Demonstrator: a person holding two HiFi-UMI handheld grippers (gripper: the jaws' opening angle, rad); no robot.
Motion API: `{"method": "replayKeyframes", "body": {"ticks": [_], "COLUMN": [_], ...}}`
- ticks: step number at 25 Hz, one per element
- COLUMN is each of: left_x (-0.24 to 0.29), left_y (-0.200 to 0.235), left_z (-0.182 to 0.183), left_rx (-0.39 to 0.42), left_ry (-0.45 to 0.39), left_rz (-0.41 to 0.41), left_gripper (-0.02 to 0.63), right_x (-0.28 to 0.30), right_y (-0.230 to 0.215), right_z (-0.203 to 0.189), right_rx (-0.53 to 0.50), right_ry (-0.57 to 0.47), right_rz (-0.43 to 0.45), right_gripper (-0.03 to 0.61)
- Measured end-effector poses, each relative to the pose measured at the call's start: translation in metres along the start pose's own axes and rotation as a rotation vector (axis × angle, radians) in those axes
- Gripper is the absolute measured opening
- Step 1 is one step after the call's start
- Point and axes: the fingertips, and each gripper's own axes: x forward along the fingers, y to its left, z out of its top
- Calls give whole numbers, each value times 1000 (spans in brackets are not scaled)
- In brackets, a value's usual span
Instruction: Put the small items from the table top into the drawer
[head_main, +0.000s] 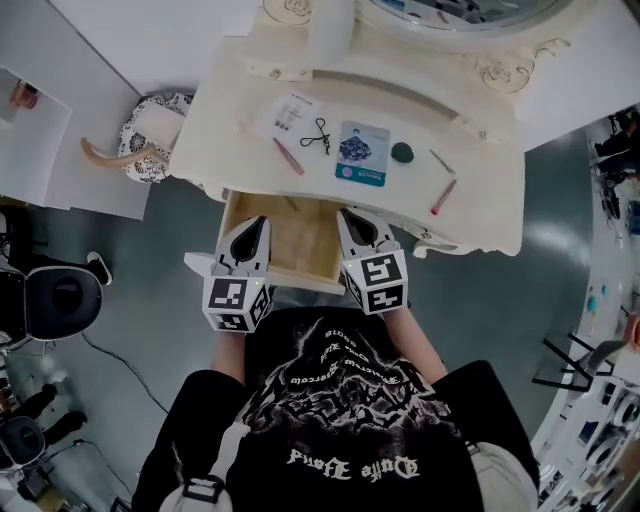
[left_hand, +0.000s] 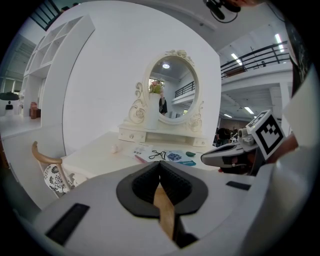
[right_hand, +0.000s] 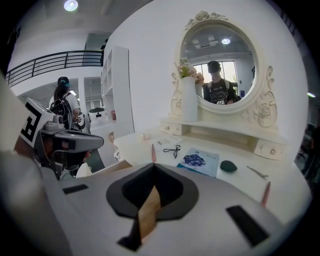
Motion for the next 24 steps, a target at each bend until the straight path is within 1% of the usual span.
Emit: {"method": "replayKeyframes", "body": {"ticks": [7,10,24], "left_x": [2,3,4], "left_y": [-7,-9,-18], "left_z": [-5,-8,-14], "left_rx": [-1,-5,-14], "left_ry": [9,12,19], "left_rz": [-2,7,42], "left_gripper": [15,15,15], "right_x": [-5,-5,-8], "right_y": [-5,-5,-13], "right_z": [-7,-11,-18], "right_rx": [-15,-42,-80], "right_ry": [15,24,29], "right_rz": [-1,9,44], "right_gripper": [11,11,11]}}
